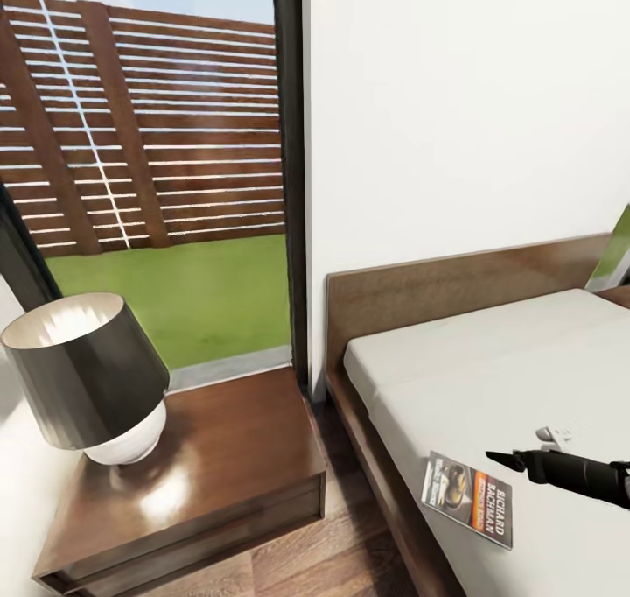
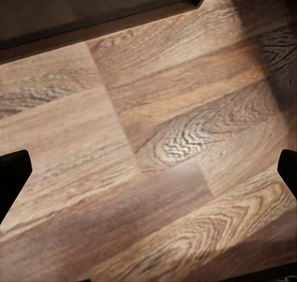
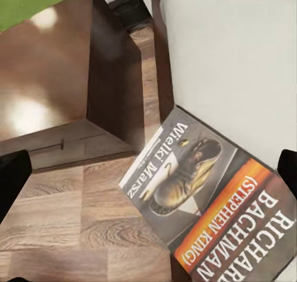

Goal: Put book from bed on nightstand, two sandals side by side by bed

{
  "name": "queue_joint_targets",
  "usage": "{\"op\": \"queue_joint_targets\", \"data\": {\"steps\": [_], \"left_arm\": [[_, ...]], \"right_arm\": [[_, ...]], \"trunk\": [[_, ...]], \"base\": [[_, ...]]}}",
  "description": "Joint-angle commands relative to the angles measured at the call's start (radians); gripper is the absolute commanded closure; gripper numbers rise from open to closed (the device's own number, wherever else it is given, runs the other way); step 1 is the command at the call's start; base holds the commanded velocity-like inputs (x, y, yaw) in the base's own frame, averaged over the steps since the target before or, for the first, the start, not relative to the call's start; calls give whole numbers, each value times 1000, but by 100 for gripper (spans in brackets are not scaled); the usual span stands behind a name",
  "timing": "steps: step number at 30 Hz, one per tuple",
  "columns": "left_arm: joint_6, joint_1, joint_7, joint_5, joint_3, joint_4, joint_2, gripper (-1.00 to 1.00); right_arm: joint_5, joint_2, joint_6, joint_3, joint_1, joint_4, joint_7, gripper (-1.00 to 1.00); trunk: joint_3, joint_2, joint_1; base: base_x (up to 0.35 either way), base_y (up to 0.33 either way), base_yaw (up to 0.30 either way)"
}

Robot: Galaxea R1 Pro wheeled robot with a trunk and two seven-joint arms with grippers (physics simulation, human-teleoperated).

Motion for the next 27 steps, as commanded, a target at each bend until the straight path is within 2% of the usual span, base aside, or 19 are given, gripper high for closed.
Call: {"op": "queue_joint_targets", "data": {"steps": [1, 15, 18, 20, 22, 23, 24, 27], "left_arm": [[-3, -1, -3, -9, 9, 1, 0, -100], [-3, -1, -3, -9, 8, 1, 0, -100], [-3, -1, -3, -9, 8, 1, 0, -100], [-3, -1, -3, -9, 8, 1, 0, -100], [-3, -1, -3, -9, 8, 1, 0, -100], [-3, -1, -4, -9, 8, 1, 0, -100], [-3, -1, -4, -9, 8, 1, 0, -100], [-3, -1, -5, -9, 7, 1, -5, -100]], "right_arm": [[-9, -1, 4, 2, 1, -10, -1, -100], [-19, -6, 2, -17, 4, -28, 3, -100], [-19, -11, 7, -17, 4, -23, 56, -100], [-19, -11, 8, -17, 4, -22, 117, -100], [-18, -12, 9, -17, 4, -20, 192, -100], [-18, -12, 9, -17, 4, -7, 265, -100], [-18, -12, 7, -17, 4, 44, 307, -100], [-17, -11, -12, -17, 4, 189, 339, -100]], "trunk": [[2, 7, -4], [46, 105, -58], [56, 126, -69], [62, 140, -77], [68, 154, -85], [71, 161, -88], [74, 168, -92], [84, 189, -104]], "base": [[0, 0, 0], [0, 0, 0], [0, 0, 0], [0, 0, 0], [0, 0, 0], [0, 0, 0], [0, 0, 0], [0, 0, 0]]}}
